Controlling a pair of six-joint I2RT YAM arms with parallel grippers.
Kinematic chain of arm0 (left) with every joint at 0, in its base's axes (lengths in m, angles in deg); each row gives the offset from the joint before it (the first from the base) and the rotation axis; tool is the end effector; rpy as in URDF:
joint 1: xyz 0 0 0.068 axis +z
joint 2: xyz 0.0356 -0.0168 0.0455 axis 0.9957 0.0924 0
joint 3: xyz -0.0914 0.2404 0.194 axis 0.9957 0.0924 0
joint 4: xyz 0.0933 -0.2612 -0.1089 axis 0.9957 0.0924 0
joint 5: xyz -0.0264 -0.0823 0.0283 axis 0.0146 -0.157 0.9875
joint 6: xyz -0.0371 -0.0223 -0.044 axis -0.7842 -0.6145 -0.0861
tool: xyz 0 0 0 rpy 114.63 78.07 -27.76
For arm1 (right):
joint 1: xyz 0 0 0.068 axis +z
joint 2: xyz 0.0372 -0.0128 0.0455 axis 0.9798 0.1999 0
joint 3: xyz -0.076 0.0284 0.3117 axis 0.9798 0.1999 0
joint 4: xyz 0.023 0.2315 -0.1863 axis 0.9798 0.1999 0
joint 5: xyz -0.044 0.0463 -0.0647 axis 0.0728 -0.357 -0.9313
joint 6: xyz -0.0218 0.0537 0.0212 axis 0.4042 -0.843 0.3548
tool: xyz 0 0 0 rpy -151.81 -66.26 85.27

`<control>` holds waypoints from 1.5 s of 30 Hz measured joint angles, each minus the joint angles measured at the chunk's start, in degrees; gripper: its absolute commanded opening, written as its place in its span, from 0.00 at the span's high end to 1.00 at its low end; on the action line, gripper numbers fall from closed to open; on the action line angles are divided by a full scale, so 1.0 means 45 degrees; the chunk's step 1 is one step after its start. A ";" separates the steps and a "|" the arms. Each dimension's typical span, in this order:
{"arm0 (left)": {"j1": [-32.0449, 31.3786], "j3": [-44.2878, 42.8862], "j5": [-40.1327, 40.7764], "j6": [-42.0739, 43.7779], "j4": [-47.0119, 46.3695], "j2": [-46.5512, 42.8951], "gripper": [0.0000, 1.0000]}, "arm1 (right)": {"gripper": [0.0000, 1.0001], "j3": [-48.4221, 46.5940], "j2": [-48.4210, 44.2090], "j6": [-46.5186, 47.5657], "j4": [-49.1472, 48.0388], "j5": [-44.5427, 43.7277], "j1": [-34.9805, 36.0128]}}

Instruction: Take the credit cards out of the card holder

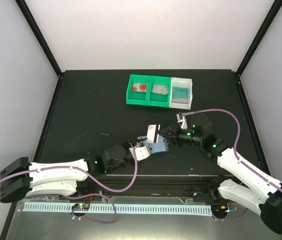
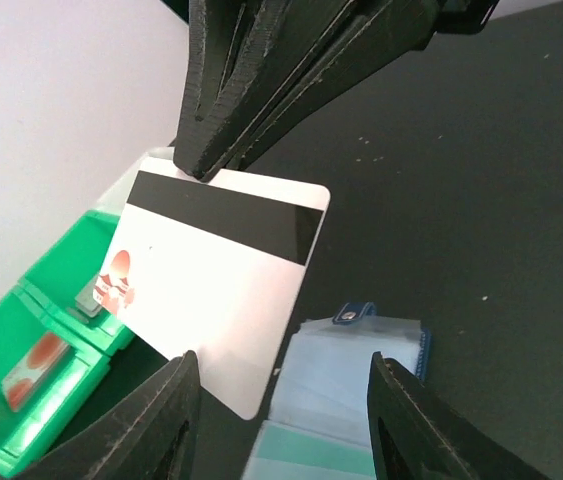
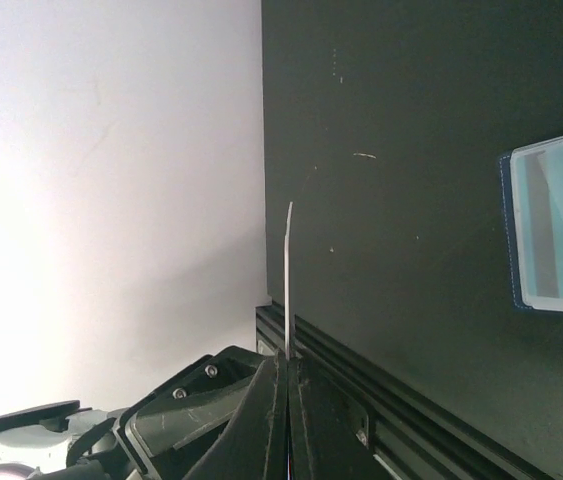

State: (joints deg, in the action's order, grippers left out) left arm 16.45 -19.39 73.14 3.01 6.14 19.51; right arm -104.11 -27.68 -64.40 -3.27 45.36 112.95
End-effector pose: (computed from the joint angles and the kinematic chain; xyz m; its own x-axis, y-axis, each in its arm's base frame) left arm 0.0989 -0.2127 0.2383 0.1989 0.4508 -0.8702 0.7725 0.4742 0.4223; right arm 0.1739 0.1496 0.2827 -0.9410 0.3246 -0.0961 0.0254 0.3508 0.9361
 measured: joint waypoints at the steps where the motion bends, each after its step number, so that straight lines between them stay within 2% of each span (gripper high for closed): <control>1: -0.0053 -0.0010 0.0219 0.0209 -0.0146 0.0170 0.52 | 0.99 0.0024 -0.0005 -0.0015 -0.0019 0.0005 0.0005; 4: -0.0214 -0.0044 0.0729 0.0597 -0.0418 0.0529 0.54 | 0.99 0.0073 -0.0005 -0.0044 -0.0102 0.0005 0.0063; 6: -0.0345 -0.0083 0.1078 0.0821 -0.0539 0.0733 0.61 | 0.99 0.0078 0.0019 -0.0053 -0.0160 0.0019 0.0107; 11: -0.0529 -0.0117 0.1758 0.1107 -0.0840 0.0991 0.93 | 0.99 0.0121 0.0151 -0.0053 -0.0238 0.0087 0.0185; 13: -0.0573 -0.0117 0.1914 0.1180 -0.0850 0.0996 0.98 | 0.99 0.0151 0.0151 -0.0053 -0.0287 0.0039 0.0175; 17: -0.0641 -0.0117 0.2283 0.1078 -0.0821 0.0971 0.98 | 0.97 0.0282 0.0151 -0.0049 -0.0340 -0.0078 0.0175; 22: -0.0670 -0.0117 0.2511 0.0175 -0.0690 0.0801 0.98 | 0.60 0.0427 0.0146 0.0418 -0.0481 -0.0005 0.0194; 24: -0.0627 -0.0117 0.2506 -0.0359 -0.0612 0.0612 0.98 | 0.51 0.0476 0.0121 0.0879 -0.0461 0.0010 0.0243; 27: -0.0384 -0.0121 0.2254 -0.1277 -0.0010 0.0248 0.99 | 0.45 0.0486 -0.0078 0.1583 -0.0330 -0.0058 0.0257; 31: 0.0413 -0.0126 0.1404 -0.2667 0.0962 -0.0413 0.99 | 0.41 0.0481 -0.0593 0.3118 -0.0151 -0.0189 0.0262; 37: 0.2623 -0.0087 -0.1515 -0.5576 0.1511 -0.1938 0.98 | 0.40 0.0520 -0.0787 0.4755 -0.0364 -0.0209 0.0257; 41: 0.4036 -0.0005 -0.3745 -0.7650 0.1530 -0.2778 0.98 | 0.43 0.0903 -0.0568 0.5119 -0.1258 0.0141 0.0262; 45: 0.4430 0.0112 -0.5629 -0.9510 0.1496 -0.3201 0.98 | 0.47 0.1428 -0.0087 0.4959 -0.2599 0.0714 0.0262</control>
State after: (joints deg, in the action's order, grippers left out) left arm 36.38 -18.89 47.81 -39.79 12.88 5.10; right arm -97.69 -28.07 -42.08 -14.96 48.57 114.13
